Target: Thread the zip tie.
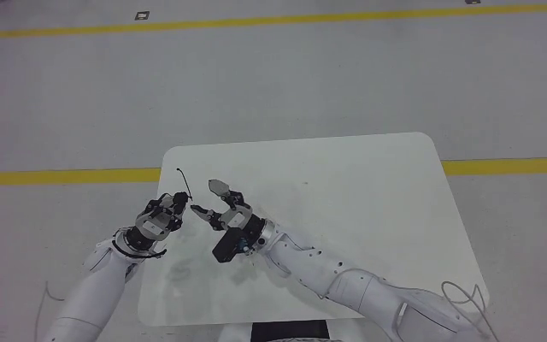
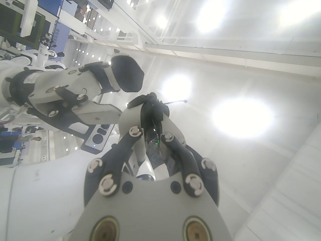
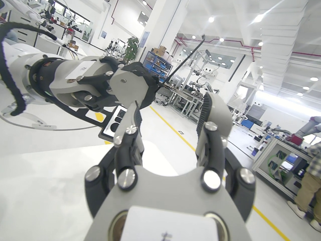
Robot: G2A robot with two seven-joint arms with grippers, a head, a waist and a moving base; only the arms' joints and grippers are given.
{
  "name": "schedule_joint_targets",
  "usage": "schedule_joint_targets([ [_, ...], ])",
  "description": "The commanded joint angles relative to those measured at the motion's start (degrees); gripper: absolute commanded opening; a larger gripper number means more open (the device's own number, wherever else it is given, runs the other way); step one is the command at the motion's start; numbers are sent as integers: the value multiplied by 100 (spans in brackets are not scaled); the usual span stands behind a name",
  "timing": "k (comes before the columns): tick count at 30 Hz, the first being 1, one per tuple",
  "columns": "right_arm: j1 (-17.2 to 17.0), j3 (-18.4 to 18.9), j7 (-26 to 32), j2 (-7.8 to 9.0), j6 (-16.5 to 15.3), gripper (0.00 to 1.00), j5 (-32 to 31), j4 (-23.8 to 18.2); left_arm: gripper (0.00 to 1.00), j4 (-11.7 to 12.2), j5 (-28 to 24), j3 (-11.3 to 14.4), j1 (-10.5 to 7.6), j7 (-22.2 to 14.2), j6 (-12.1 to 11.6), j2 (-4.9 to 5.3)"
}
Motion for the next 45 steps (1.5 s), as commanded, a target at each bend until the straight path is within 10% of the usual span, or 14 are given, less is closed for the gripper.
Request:
schedule_joint_targets([
  [1,-4,17,-38,-24,0,38,0,47,0,-64,-6,13,-8,170,-23,-15],
  [16,-47,184,-267,-162,0,20,0,230,0,-133,-24,29,-16,368,-114,-106],
  [45,-35,101,-433,-351,0,15,0,410,0,-133,-24,29,-16,368,-114,-106],
])
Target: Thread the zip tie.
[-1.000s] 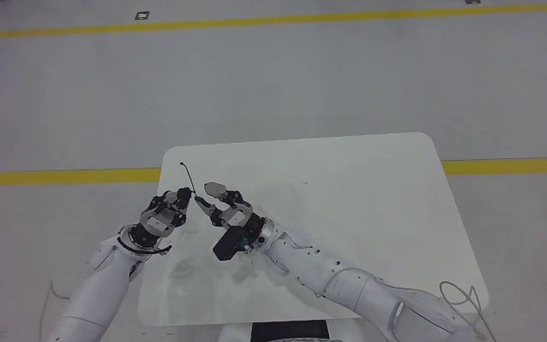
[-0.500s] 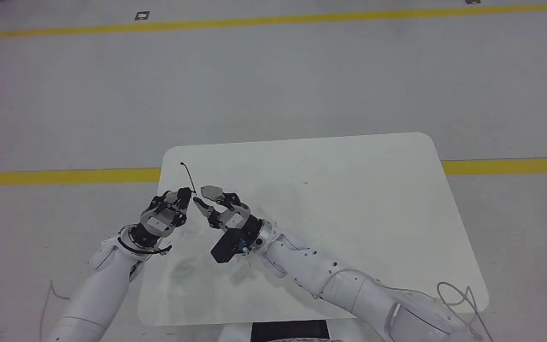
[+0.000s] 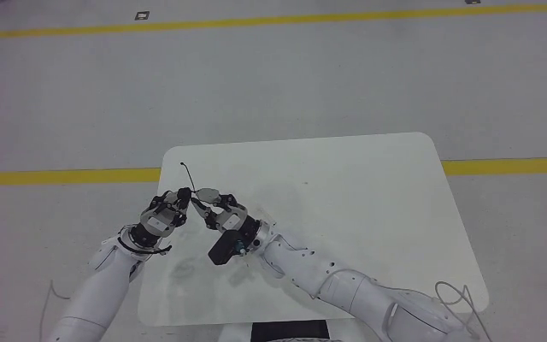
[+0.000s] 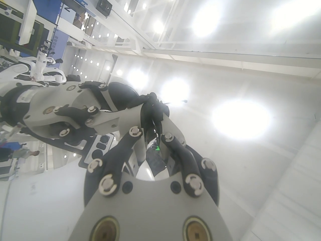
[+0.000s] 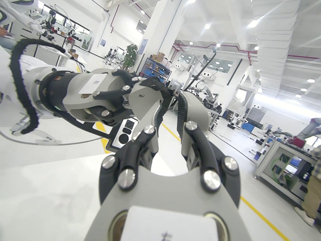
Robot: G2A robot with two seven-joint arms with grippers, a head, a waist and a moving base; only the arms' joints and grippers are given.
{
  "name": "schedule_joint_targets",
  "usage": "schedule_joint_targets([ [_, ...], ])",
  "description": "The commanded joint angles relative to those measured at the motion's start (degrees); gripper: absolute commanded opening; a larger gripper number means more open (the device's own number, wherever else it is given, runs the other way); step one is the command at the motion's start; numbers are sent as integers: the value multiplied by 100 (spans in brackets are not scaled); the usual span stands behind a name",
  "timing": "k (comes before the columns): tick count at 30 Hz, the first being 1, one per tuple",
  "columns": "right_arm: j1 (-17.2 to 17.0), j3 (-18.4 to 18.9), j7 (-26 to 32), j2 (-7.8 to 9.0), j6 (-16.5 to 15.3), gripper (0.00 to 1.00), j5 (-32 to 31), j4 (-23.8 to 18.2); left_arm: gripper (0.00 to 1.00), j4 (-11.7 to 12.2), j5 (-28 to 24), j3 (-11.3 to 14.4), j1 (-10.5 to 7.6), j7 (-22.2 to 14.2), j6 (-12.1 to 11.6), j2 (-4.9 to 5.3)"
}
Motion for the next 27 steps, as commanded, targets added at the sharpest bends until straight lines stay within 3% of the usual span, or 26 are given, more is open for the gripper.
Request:
schedule_joint_targets([
  [1,6,1,-9,-8,0,15,0,11,0,0,0,0,0,0,0,0],
  [17,7,63,-15,-35,0,10,0,59,0,0,0,0,0,0,0,0],
  [21,2,74,-15,-34,0,15,0,63,0,0,0,0,0,0,0,0],
  [27,-20,112,-56,-29,0,14,0,62,0,0,0,0,0,0,0,0],
])
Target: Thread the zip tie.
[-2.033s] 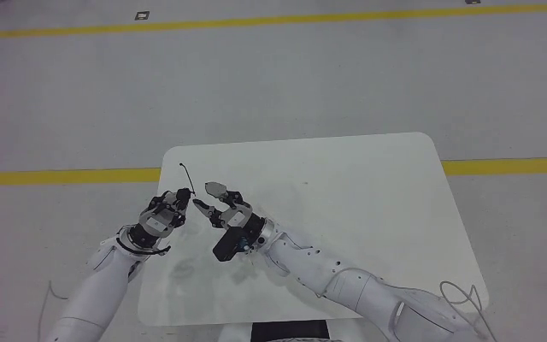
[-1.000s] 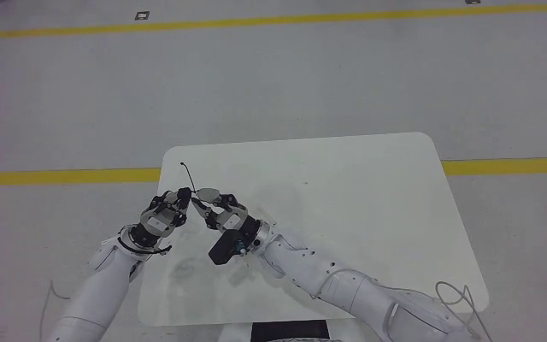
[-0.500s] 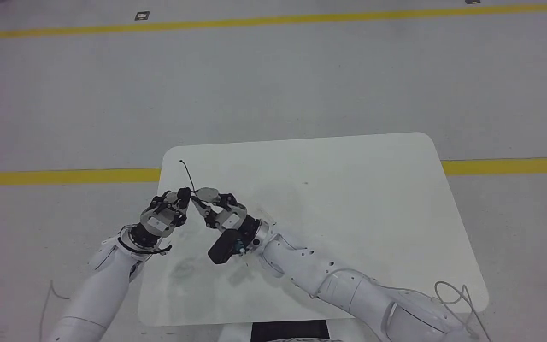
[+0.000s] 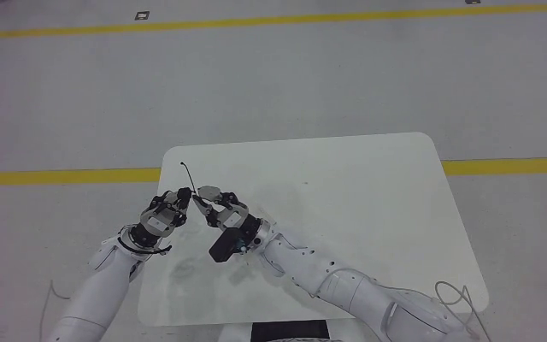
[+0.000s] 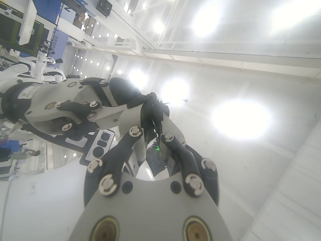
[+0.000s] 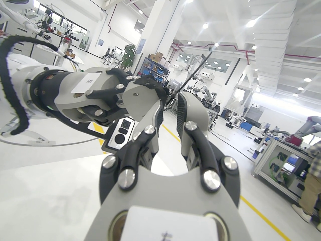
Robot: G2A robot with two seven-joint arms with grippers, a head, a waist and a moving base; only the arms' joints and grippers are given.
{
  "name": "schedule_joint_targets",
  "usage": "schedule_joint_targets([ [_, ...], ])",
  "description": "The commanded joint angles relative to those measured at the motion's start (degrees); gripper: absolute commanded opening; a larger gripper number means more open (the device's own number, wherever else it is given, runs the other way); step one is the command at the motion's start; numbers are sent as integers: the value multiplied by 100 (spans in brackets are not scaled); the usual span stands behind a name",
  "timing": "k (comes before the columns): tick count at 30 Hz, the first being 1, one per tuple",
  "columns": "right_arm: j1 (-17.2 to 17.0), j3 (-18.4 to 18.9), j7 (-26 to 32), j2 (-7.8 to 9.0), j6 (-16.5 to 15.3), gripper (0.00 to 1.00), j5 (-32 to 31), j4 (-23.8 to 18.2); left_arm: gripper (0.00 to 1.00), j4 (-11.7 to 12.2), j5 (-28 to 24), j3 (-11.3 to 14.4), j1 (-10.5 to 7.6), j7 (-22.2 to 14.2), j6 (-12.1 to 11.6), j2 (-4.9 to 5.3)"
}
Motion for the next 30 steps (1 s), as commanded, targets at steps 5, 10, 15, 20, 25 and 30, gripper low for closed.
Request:
schedule_joint_targets([
  [5,-25,25,-28,9,0,11,0,-17,0,0,0,0,0,0,0,0],
  [10,-28,19,-29,14,0,10,0,-30,0,0,0,0,0,0,0,0],
  [15,-10,-11,-5,13,0,11,0,-35,0,0,0,0,0,0,0,0],
  [20,6,-37,12,9,0,12,0,-30,0,0,0,0,0,0,0,0],
  [25,14,-44,15,6,0,11,0,-25,0,0,0,0,0,0,0,0],
  [30,-3,-23,7,2,0,2,0,-31,0,0,0,0,0,0,0,0],
])
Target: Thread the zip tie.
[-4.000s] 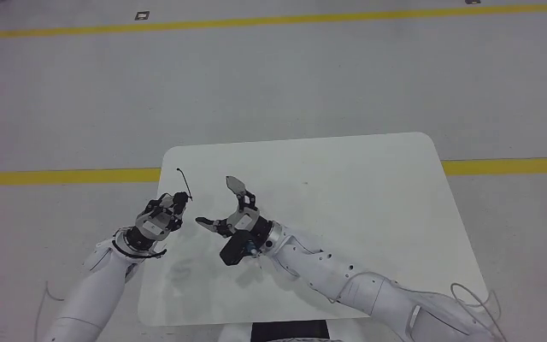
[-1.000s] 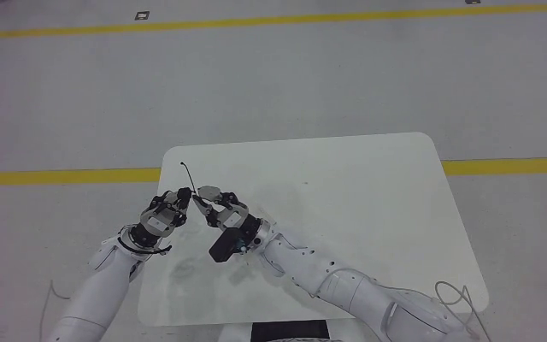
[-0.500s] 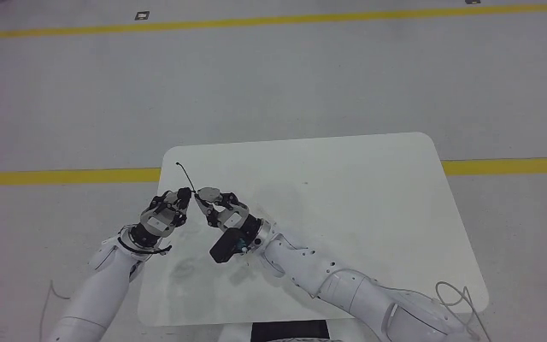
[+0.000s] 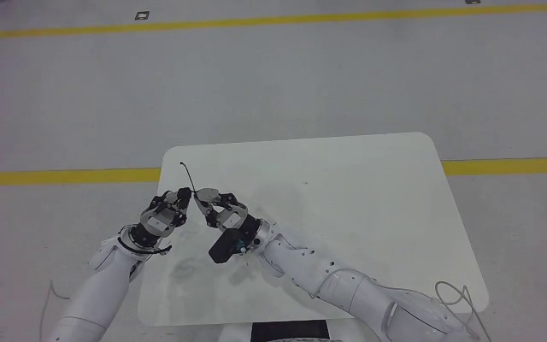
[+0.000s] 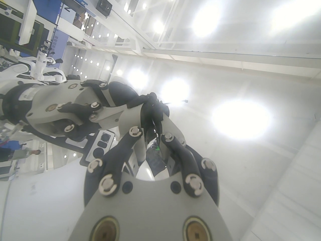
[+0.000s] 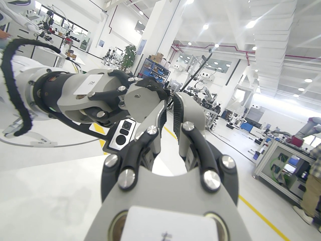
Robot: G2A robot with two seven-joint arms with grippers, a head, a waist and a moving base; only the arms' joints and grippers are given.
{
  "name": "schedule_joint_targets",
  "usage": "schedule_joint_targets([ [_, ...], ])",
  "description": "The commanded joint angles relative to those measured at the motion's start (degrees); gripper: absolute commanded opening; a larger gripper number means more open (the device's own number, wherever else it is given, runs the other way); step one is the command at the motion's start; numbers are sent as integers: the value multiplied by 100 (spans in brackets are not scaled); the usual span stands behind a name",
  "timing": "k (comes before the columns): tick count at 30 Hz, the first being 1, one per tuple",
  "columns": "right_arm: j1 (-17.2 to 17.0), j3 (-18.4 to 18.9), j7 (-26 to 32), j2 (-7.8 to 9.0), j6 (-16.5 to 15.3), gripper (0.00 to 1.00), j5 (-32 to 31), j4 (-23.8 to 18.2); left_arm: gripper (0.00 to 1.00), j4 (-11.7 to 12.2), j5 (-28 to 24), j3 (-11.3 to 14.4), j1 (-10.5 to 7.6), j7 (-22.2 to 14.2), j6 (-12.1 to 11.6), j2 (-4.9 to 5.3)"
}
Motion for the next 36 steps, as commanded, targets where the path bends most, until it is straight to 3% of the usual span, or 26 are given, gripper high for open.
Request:
schedule_joint_targets([
  [1,-5,7,-1,-2,0,0,0,-2,0,0,0,0,0,0,0,0],
  [36,327,-381,359,68,0,0,0,159,0,0,0,0,0,0,0,0],
])
